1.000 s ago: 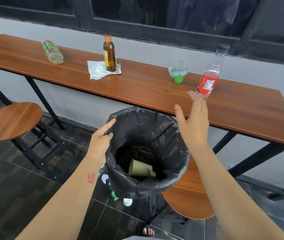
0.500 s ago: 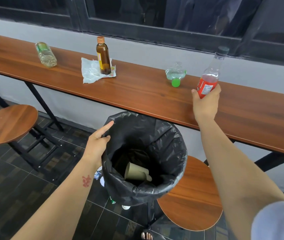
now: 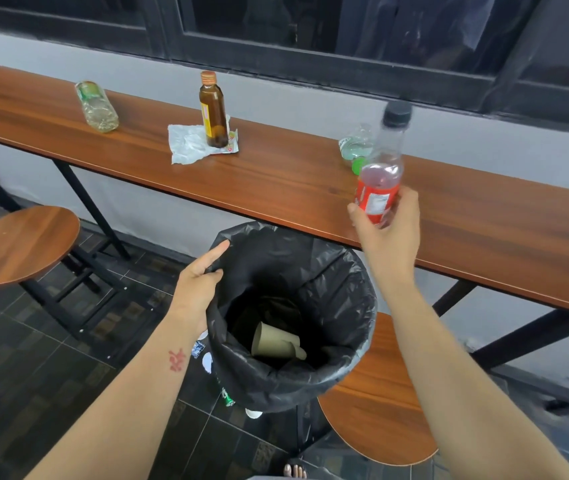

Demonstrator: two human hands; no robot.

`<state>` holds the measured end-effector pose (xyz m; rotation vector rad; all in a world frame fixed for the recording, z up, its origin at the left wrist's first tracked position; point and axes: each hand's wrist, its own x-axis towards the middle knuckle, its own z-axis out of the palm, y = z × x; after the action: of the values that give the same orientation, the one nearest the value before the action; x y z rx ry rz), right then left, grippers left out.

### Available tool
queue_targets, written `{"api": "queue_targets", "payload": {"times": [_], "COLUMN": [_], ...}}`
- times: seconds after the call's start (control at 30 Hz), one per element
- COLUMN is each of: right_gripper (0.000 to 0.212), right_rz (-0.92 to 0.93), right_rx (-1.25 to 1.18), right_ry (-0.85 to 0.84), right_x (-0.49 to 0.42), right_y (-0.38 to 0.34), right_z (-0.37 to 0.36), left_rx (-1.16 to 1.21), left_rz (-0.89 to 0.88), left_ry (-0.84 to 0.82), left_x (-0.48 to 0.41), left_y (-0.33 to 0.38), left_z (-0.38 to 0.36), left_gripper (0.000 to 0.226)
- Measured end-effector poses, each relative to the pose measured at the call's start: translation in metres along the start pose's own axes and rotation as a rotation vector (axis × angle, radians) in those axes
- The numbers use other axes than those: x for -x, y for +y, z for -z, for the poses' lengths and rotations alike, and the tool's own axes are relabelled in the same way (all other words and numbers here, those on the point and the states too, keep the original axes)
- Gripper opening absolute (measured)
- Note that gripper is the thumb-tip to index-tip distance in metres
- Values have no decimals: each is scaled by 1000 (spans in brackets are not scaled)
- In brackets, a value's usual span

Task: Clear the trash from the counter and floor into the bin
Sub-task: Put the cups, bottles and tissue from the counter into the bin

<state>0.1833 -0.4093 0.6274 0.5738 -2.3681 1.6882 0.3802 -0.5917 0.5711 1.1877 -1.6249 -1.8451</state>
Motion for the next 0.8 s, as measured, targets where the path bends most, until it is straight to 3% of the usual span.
{"api": "queue_targets", "payload": {"times": [0.1,0.2,0.4,0.57,0.8], "right_gripper": [55,56,71,62,68], "right_rz": [98,51,56,173,366], "right_rx": [49,130,618,925,1061], "right_ry": [-147,-416,-870,-1010,-1105], "right_x": [48,83,106,112,122], "right_y": [-11,-8,37,59,82], "right_z": [-11,-24,-53,-68,-81], "left_rx": [-16,6,-6,-37,-50], "left_rz": [-16,-28,-61,-53,-52], "left_ry": [33,43,47,65,55], "left_x": [5,14,32,41,45], "left_y": [3,7,7,8,10], "left_z": [6,15,32,36,37], "left_gripper": [53,54,57,56,59]}}
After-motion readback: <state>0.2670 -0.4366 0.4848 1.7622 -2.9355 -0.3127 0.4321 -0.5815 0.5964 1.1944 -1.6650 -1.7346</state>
